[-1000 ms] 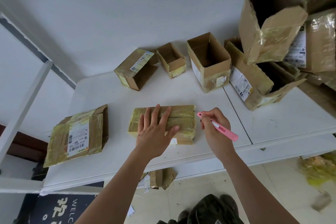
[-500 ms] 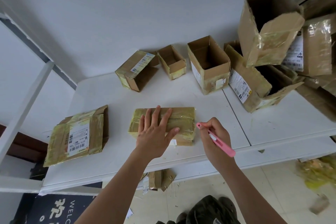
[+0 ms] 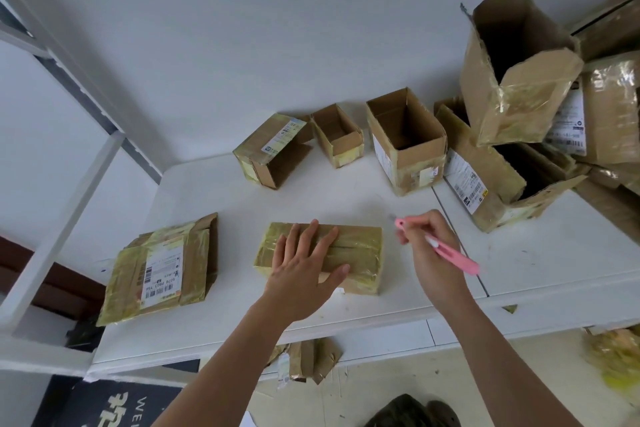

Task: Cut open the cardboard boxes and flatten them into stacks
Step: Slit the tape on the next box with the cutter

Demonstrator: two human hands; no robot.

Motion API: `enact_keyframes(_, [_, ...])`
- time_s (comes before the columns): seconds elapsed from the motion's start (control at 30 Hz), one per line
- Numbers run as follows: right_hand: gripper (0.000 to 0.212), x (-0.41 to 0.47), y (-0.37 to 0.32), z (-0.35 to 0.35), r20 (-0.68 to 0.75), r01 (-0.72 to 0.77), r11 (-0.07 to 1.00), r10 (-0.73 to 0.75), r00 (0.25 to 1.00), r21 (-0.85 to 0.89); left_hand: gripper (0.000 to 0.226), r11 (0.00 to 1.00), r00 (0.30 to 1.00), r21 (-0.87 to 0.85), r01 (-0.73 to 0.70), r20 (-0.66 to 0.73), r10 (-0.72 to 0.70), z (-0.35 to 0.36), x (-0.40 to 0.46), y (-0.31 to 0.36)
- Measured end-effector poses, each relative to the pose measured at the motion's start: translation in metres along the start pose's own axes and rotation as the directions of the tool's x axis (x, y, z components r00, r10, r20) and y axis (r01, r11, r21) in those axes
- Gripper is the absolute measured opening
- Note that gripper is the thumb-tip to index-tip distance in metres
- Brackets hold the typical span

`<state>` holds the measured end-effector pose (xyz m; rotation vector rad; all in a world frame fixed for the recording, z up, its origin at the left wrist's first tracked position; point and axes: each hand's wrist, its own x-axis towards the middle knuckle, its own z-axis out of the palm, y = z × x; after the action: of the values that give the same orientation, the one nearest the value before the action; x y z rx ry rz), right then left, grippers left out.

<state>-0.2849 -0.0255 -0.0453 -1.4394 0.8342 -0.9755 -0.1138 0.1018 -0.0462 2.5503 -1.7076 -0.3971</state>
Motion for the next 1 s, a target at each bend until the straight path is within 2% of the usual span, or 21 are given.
enact_keyframes(0.07, [0.009,0.009,0.006,0.013,0.032,-0.031,0.999,0.032,0.999,-0.031,0.070,0.997,0.998,-0.058,-0.051,0.023,0.052,-0.005,-0.006,-0.006])
enact_keyframes(0.13, [0.009,0.004,0.012,0.026,0.074,-0.008,0.996,0.015,0.997,-0.086,0.068,0.997,0.999,-0.068,-0.039,-0.009,0.039,-0.012,-0.008,-0.019])
enact_keyframes(0.17, [0.009,-0.004,0.014,0.032,0.070,0.044,0.990,-0.035,0.997,-0.131,0.067,0.998,0.999,-0.054,0.020,-0.046,-0.022,-0.016,-0.008,-0.026])
enact_keyframes(0.23, [0.008,-0.026,0.019,0.040,0.066,0.129,0.978,-0.120,0.991,-0.162,0.059,0.967,0.966,-0.078,0.242,-0.071,-0.248,-0.024,-0.006,-0.034])
enact_keyframes(0.3, [0.005,-0.046,0.023,0.046,0.118,0.137,0.983,-0.123,0.985,-0.123,0.052,0.887,0.898,-0.173,0.428,-0.027,-0.438,-0.030,-0.007,-0.032])
enact_keyframes(0.33, [0.004,-0.053,0.025,0.048,0.137,0.132,0.985,-0.117,0.984,-0.107,0.052,0.850,0.872,-0.225,0.477,0.001,-0.489,-0.032,-0.007,-0.029])
enact_keyframes(0.4, [0.002,-0.057,0.030,0.048,0.119,0.118,0.989,-0.107,0.987,-0.085,0.066,0.810,0.848,-0.275,0.518,0.037,-0.529,-0.029,-0.006,-0.022])
enact_keyframes(0.5, [0.003,-0.050,0.029,0.042,0.078,0.093,0.995,-0.090,0.993,-0.033,0.101,0.793,0.825,-0.258,0.553,0.030,-0.565,-0.021,-0.001,-0.009])
enact_keyframes(0.57, [0.004,-0.044,0.027,0.033,0.047,0.075,0.997,-0.074,0.996,-0.020,0.107,0.780,0.854,-0.373,0.502,0.071,-0.516,-0.021,0.006,-0.005])
enact_keyframes(0.6, [0.005,-0.040,0.026,0.028,0.020,0.070,0.997,-0.070,0.997,-0.014,0.106,0.802,0.898,-0.410,0.434,0.122,-0.424,-0.023,0.008,-0.005])
enact_keyframes(0.67, [0.007,-0.030,0.024,0.016,-0.042,0.061,0.998,-0.060,0.997,0.022,0.104,0.927,0.959,-0.306,0.218,0.242,-0.146,-0.029,0.012,-0.008])
enact_keyframes(0.73, [0.006,-0.021,0.025,0.010,-0.072,0.035,0.997,-0.030,0.997,0.070,0.098,0.983,0.956,-0.180,0.038,0.292,0.017,-0.033,0.011,-0.010])
enact_keyframes(0.8, [0.006,-0.017,0.026,0.010,-0.059,-0.018,0.991,0.026,0.998,0.130,0.086,0.979,0.964,-0.200,0.029,0.266,0.026,-0.030,0.012,-0.009])
enact_keyframes(0.9, [0.007,-0.014,0.028,0.014,-0.030,-0.075,0.974,0.083,0.996,0.212,0.067,0.958,0.998,-0.282,0.046,0.059,-0.031,-0.017,0.009,-0.007])
enact_keyframes(1.0, [0.006,-0.009,0.028,0.010,0.008,-0.103,0.966,0.104,0.995,0.239,0.077,0.980,0.993,-0.196,0.031,-0.109,-0.053,-0.003,0.005,-0.006])
